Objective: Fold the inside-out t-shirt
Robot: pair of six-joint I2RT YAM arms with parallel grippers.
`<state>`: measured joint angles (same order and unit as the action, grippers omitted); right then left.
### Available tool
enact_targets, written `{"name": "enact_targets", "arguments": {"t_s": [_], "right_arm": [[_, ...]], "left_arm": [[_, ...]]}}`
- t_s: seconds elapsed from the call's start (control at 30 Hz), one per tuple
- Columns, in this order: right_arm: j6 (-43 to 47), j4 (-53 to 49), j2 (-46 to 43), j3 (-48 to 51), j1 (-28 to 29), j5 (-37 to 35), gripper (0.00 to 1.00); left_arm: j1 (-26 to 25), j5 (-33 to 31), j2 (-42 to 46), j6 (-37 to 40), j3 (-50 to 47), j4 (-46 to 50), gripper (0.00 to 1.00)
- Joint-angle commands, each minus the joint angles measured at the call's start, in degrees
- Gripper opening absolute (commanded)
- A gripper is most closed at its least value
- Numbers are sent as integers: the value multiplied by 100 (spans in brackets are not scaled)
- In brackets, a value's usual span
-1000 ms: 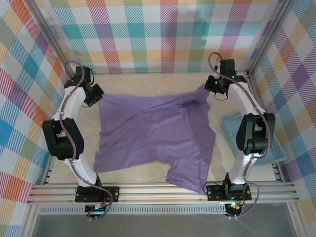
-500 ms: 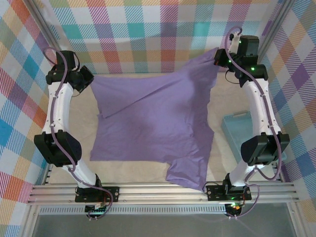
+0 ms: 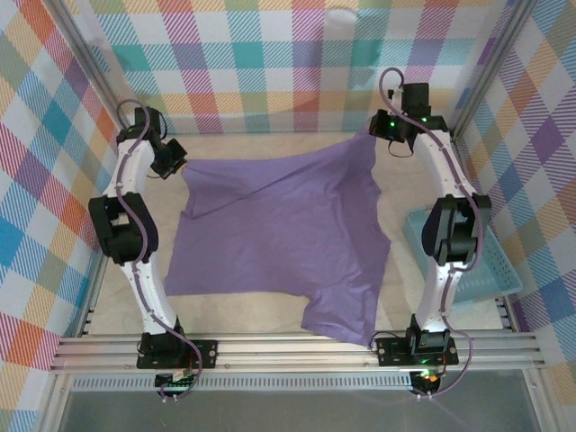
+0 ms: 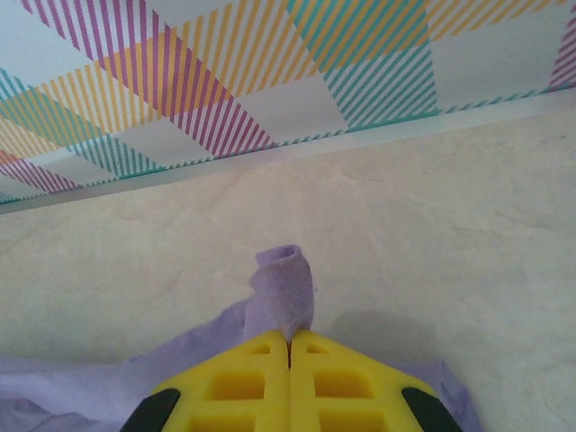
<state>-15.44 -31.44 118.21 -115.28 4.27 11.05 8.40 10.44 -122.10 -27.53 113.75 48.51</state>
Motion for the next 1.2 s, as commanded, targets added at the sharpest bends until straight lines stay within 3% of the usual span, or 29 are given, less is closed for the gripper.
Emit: {"name": "enact_targets", "arguments": {"t_s": [0.0, 0.27, 0.43, 0.57, 0.93, 1.17], "right_arm": [[210, -15, 366, -848, 99, 13, 0], [261, -694, 1792, -3074, 218, -33, 0], [337, -768, 1675, -2816, 366, -42, 0], [351, -633, 1072, -1763, 492, -138, 0], [-283, 295, -1745, 2777, 718, -396, 0], [-564, 607, -2857, 4631, 963, -725, 0]], "left_arm": [[75, 7, -425, 209, 865, 123, 0], [124, -25, -1335, 217, 2145, 444, 0], [209, 116, -1199, 196, 1815, 405, 0], [283, 195, -681, 134, 906, 80, 0], [578, 103, 704, 97, -1625, -922, 0], [589, 124, 1164, 94, -2723, -1519, 0]]}}
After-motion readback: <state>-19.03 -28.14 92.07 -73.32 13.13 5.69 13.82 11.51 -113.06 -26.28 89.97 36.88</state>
